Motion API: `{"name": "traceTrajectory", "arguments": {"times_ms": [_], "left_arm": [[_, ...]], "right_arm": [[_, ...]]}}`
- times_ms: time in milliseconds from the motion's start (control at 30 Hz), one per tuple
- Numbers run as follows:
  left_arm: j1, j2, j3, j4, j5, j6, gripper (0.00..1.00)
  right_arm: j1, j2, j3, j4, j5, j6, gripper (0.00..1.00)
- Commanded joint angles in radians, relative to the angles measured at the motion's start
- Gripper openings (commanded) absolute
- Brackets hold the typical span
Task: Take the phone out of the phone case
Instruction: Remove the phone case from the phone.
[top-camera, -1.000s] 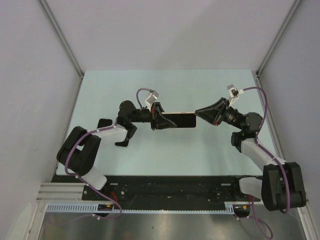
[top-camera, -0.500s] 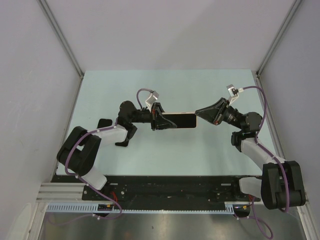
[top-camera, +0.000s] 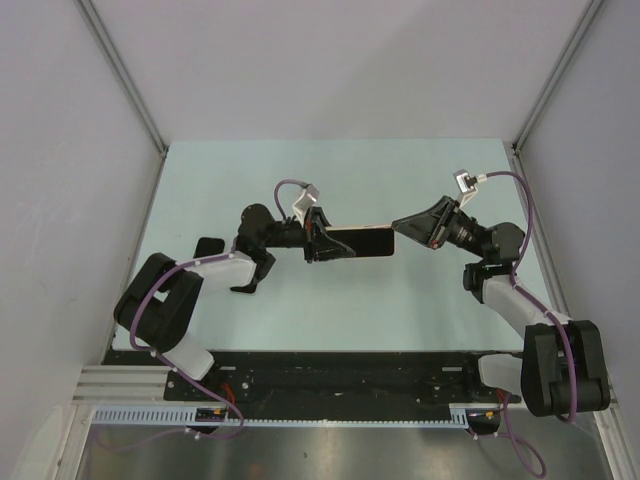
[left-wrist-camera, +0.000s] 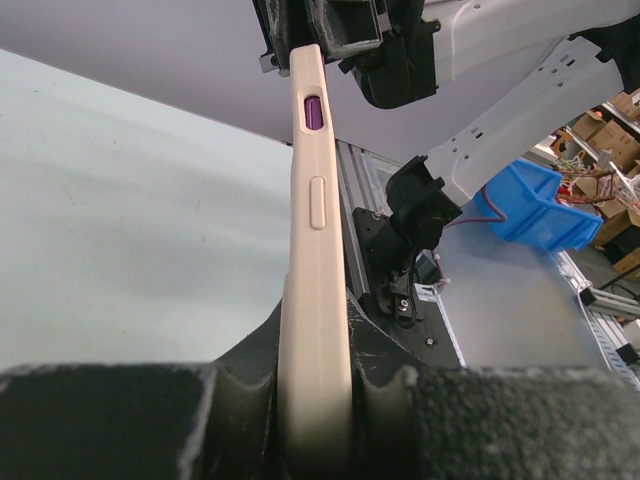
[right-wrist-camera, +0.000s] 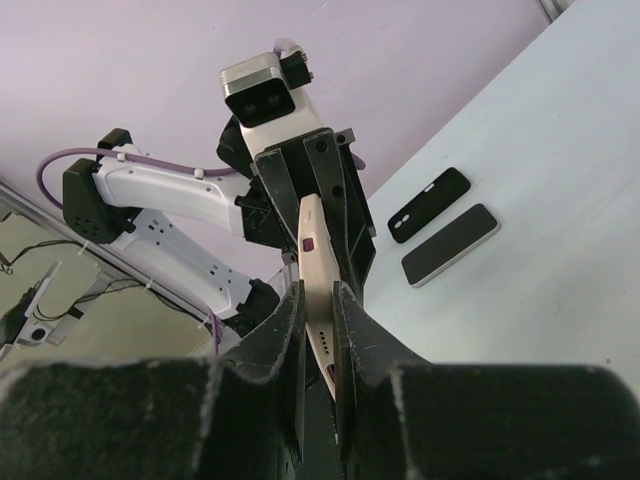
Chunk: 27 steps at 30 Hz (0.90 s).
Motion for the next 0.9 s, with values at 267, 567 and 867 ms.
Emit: {"name": "traceTrajectory", "arguments": {"times_ms": [267, 567, 867], "left_arm": [[-0.065, -0.052, 0.000, 0.096, 0.111, 0.052, 0.00], [-0.076, -0.055, -0.004, 0.096, 0.113, 0.066, 0.00], [-0.080, -0.063, -0.005, 0.096, 0.123, 0.072, 0.00]], "right_arm": [[-0.020, 0.010, 0.009, -0.041, 0.093, 0.062, 0.08], [-0.019, 0.000, 0.009, -0.073, 0.115, 0.065, 0.06], [-0.010, -0.003, 0.009, -0.133, 0.133, -0.010, 0.08]]}}
